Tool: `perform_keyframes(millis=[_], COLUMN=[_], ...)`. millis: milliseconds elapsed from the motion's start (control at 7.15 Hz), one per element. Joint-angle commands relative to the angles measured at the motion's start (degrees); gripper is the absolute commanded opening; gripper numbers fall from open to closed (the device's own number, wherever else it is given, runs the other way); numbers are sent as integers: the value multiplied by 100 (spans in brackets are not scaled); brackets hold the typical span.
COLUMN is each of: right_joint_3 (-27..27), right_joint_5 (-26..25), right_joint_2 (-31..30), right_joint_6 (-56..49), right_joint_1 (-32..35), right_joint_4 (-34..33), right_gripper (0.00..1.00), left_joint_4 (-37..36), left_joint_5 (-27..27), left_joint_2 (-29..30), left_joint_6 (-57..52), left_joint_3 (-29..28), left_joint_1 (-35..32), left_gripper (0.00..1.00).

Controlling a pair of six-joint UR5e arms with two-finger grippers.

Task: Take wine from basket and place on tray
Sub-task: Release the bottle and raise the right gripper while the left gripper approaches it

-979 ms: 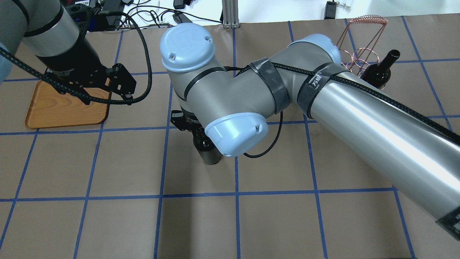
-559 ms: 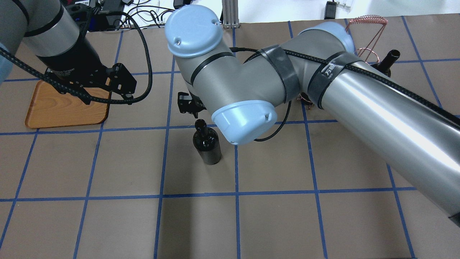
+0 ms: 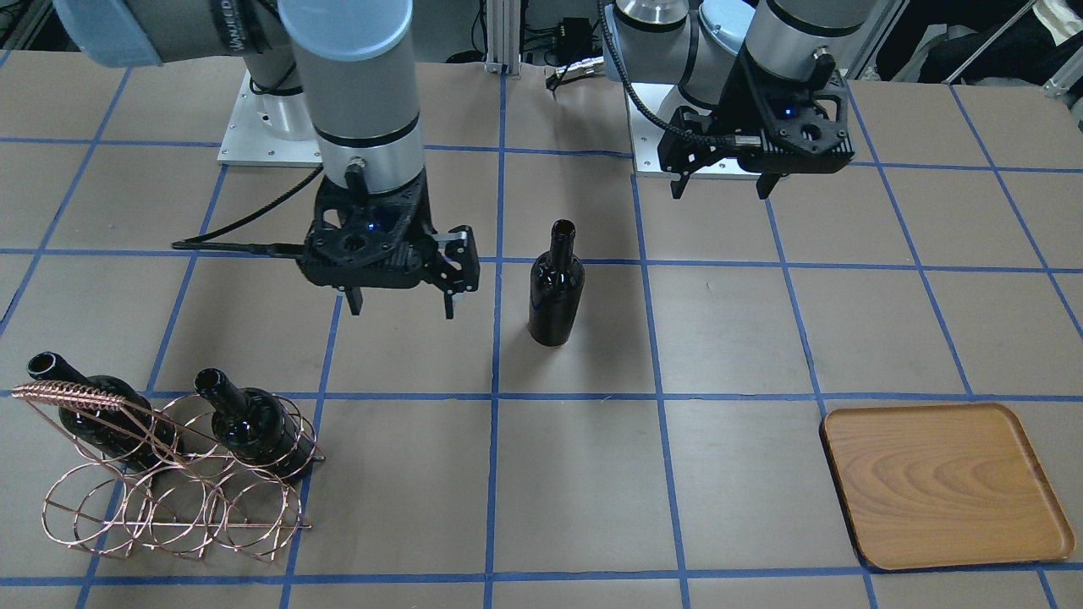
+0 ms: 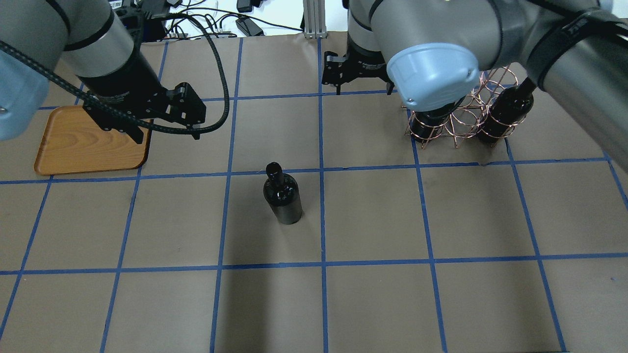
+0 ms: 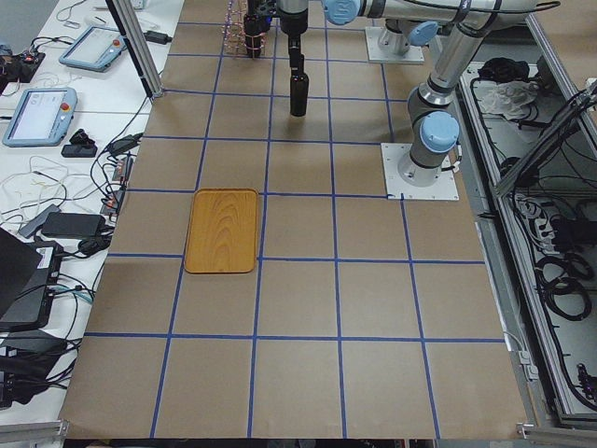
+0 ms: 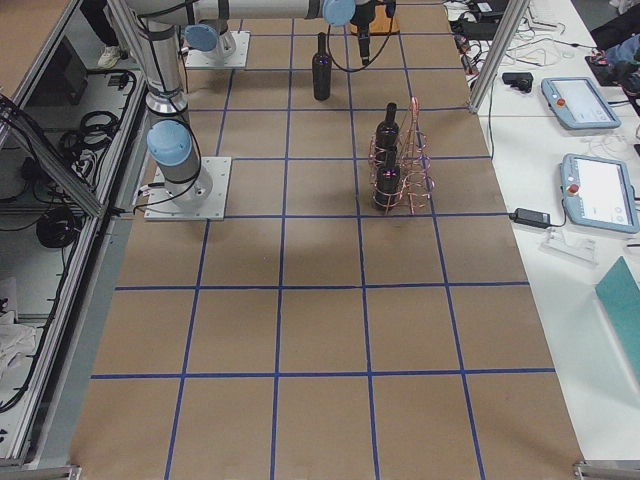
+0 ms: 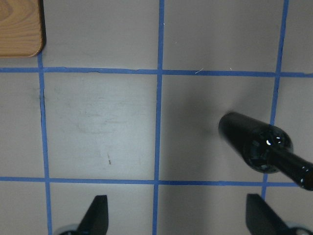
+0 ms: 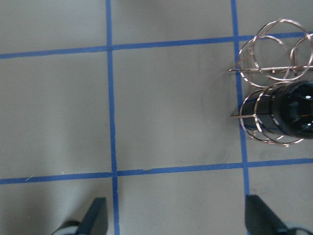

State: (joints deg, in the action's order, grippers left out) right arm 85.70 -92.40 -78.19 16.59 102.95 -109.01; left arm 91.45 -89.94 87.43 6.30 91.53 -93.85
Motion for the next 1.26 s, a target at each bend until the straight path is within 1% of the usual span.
perform_keyframes(millis=[0, 140, 280, 420, 559, 1119], right_joint_3=[0, 43, 44, 52, 53, 70], right_joint_5=[3, -6, 11, -23, -15, -6], right_joint_2=[-152, -222, -249, -276, -285, -320], right_joint_6=[-905, -1477, -1553, -1753, -1764, -1747], right_joint_1=[-563, -765, -933, -1039, -1083, -1084], right_joint_4=[38, 160, 431, 477, 521, 592], right_gripper=[100, 100, 100, 100, 100, 100], left_joint_4=[-765, -821, -831, -831, -822, -883], left_joint_5=[55, 55, 46, 29, -32, 19], left_joint_2=[439, 607, 765, 906, 899, 986], left_joint_6=[625, 835, 977, 996, 970, 1022], left_joint_3=[-4, 14, 22, 66, 180, 462], left_joint_1=[-728, -1070, -1309, -1389, -1399, -1399], left_gripper=[100, 100, 100, 100, 100, 100])
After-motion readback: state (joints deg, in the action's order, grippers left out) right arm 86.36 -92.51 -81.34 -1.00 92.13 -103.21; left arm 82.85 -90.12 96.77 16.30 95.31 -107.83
